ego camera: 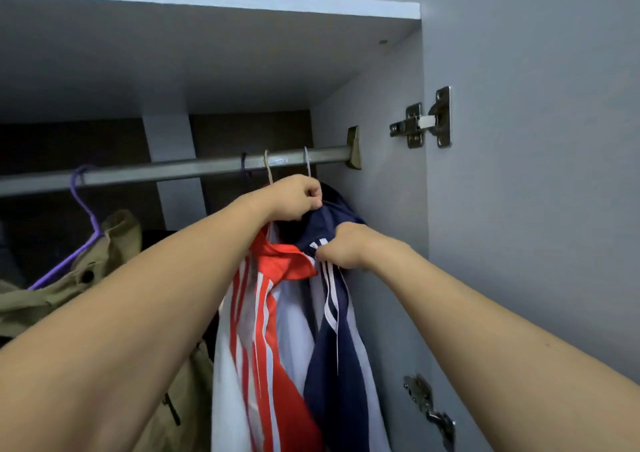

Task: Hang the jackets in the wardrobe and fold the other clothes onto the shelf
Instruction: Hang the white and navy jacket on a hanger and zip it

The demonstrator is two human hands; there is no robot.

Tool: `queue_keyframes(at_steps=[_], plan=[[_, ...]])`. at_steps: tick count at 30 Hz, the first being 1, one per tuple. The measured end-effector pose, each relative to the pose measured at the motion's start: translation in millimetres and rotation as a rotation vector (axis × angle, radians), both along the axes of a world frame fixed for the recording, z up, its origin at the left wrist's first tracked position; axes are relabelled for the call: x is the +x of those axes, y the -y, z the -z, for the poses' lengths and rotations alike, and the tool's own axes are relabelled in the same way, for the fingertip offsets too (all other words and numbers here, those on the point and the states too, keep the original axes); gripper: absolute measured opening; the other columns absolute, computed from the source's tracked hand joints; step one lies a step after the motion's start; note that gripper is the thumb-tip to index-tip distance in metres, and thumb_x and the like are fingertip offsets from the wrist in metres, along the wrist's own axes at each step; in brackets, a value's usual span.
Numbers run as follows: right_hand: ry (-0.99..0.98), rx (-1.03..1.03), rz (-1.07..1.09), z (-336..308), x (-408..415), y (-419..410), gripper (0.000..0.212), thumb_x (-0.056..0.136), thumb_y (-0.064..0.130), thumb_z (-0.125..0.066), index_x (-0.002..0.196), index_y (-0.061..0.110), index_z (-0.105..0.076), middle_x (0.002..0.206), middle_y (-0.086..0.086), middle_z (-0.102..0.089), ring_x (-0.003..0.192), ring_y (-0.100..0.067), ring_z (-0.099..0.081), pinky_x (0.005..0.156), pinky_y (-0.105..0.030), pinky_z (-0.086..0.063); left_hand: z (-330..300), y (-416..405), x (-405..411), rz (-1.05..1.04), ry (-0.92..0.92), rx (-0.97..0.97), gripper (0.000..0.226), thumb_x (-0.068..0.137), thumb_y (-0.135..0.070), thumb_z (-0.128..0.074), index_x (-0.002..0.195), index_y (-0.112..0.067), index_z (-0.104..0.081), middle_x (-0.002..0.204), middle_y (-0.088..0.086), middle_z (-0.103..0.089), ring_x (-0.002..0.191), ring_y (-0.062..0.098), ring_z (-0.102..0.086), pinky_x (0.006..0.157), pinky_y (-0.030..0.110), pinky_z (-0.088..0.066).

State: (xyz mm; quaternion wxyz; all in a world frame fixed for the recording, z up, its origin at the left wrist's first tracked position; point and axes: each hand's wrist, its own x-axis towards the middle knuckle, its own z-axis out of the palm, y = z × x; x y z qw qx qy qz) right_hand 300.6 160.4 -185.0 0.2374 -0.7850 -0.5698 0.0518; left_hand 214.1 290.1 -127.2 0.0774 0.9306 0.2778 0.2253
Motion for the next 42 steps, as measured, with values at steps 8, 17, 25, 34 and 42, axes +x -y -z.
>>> queue_keyframes(at_steps=[8,17,25,34,42], plan=[[-0.255,-0.345,-0.018,-28,-8,15,0.028,0.082,0.033,-0.066,0.068,0.016,-0.050,0.069,-0.001,-0.048,0.061,-0.017,-0.046,0.055,-0.026,-0.039,-23,29,-11,-0.116,-0.237,-0.071,0.003,0.091,-0.016,-0.058,0.089,-0.018,-0.059,0.094,0.001,-0.059,0.089,0.023,-0.054,0.073,0.026,-0.036],[-0.245,-0.221,0.010,-111,-15,90,0.025,0.089,0.021,-0.054,0.113,0.013,-0.058,0.117,-0.010,-0.061,0.103,-0.027,-0.057,0.076,-0.025,-0.039,-66,116,-59,-0.265,-0.189,-0.112,0.028,0.101,-0.021,-0.045,0.123,-0.006,-0.054,0.129,0.017,-0.054,0.118,0.035,-0.052,0.094,0.037,-0.039],[-0.216,-0.139,-0.011,-123,-16,153,0.063,0.092,0.018,-0.056,0.150,0.013,-0.032,0.151,-0.012,-0.037,0.135,-0.027,-0.040,0.101,-0.028,-0.037,-47,204,-80,-0.285,-0.023,0.038,0.037,0.102,-0.023,-0.044,0.135,-0.007,-0.048,0.135,0.009,-0.052,0.123,0.027,-0.047,0.103,0.032,-0.030],[-0.179,-0.110,0.001,-125,-26,212,0.062,0.094,0.019,-0.052,0.151,0.012,-0.029,0.155,-0.011,-0.031,0.140,-0.027,-0.034,0.110,-0.032,-0.031,-48,250,-116,-0.268,0.087,0.083,0.034,0.099,-0.016,-0.050,0.129,-0.001,-0.054,0.131,0.014,-0.056,0.121,0.032,-0.049,0.106,0.035,-0.028],[-0.206,-0.070,0.162,-115,-56,297,0.062,0.094,0.021,-0.052,0.152,0.014,-0.029,0.156,-0.008,-0.031,0.142,-0.024,-0.032,0.112,-0.031,-0.028,-46,305,-137,-0.009,-0.031,0.338,0.049,0.101,-0.025,-0.046,0.146,-0.007,-0.042,0.148,0.009,-0.045,0.139,0.027,-0.037,0.118,0.045,-0.022]])
